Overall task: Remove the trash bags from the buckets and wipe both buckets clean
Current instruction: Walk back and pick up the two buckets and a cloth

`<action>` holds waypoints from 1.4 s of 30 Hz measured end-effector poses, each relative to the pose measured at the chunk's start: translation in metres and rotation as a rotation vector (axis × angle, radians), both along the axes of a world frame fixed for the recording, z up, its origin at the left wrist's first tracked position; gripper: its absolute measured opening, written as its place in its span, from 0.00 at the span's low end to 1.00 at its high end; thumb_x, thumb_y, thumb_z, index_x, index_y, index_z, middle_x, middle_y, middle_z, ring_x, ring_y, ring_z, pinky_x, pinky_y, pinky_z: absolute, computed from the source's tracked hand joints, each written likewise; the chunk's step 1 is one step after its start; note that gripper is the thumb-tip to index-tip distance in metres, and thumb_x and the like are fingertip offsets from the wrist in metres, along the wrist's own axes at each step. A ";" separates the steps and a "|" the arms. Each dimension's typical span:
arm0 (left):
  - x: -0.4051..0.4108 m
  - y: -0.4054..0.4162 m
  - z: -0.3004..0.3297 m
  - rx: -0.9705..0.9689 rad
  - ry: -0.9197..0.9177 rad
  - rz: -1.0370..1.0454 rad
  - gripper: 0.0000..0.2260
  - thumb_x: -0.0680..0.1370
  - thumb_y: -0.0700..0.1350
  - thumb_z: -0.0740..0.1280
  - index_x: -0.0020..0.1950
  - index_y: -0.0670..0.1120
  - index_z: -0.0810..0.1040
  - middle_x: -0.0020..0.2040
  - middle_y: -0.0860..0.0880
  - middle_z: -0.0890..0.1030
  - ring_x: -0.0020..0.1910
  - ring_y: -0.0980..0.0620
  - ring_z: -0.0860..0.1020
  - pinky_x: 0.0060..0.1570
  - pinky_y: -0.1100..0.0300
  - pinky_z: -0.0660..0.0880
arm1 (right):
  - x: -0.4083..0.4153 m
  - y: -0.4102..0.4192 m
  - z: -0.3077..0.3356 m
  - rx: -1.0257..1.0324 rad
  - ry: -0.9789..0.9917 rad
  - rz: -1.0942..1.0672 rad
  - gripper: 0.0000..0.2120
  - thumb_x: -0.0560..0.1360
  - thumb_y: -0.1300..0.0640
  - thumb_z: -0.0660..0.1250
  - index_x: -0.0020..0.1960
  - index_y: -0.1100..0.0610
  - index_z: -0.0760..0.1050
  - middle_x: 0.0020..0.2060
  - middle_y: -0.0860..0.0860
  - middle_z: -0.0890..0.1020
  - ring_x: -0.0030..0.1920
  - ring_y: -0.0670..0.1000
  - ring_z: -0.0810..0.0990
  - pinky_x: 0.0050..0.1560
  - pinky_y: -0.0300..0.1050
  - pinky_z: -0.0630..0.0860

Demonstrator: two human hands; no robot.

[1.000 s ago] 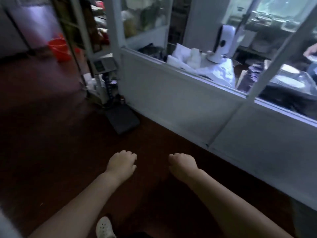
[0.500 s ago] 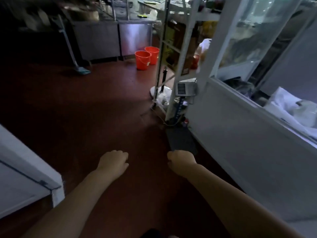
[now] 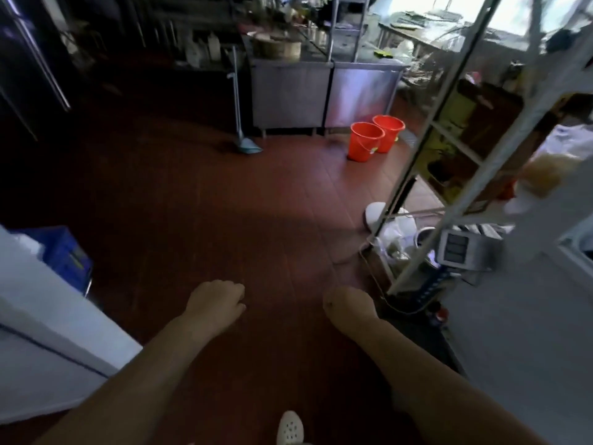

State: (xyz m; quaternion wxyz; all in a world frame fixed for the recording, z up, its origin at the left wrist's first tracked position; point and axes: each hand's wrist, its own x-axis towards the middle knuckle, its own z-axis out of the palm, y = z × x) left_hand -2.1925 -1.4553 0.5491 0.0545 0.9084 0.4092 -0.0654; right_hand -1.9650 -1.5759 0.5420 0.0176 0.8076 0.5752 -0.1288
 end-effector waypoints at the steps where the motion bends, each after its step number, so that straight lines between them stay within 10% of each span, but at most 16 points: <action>1: 0.011 0.024 0.004 0.006 0.006 0.021 0.10 0.77 0.53 0.61 0.53 0.51 0.76 0.52 0.52 0.80 0.52 0.49 0.78 0.47 0.55 0.72 | 0.012 0.029 0.002 -0.002 0.003 0.023 0.12 0.78 0.54 0.57 0.53 0.54 0.77 0.52 0.53 0.81 0.51 0.57 0.80 0.45 0.44 0.73; 21: 0.192 0.549 -0.005 -0.073 -0.032 0.000 0.10 0.78 0.51 0.61 0.57 0.51 0.77 0.52 0.54 0.80 0.51 0.53 0.78 0.47 0.60 0.73 | 0.201 0.542 0.006 -0.052 -0.127 0.030 0.11 0.76 0.55 0.60 0.55 0.52 0.77 0.53 0.50 0.81 0.54 0.56 0.79 0.46 0.45 0.72; 42: 0.627 0.924 -0.003 -0.093 0.037 -0.147 0.11 0.78 0.53 0.61 0.57 0.51 0.76 0.54 0.52 0.79 0.54 0.49 0.77 0.49 0.55 0.72 | 0.609 0.888 -0.004 -0.046 -0.119 -0.090 0.09 0.78 0.54 0.57 0.52 0.56 0.74 0.49 0.54 0.81 0.49 0.58 0.80 0.39 0.45 0.69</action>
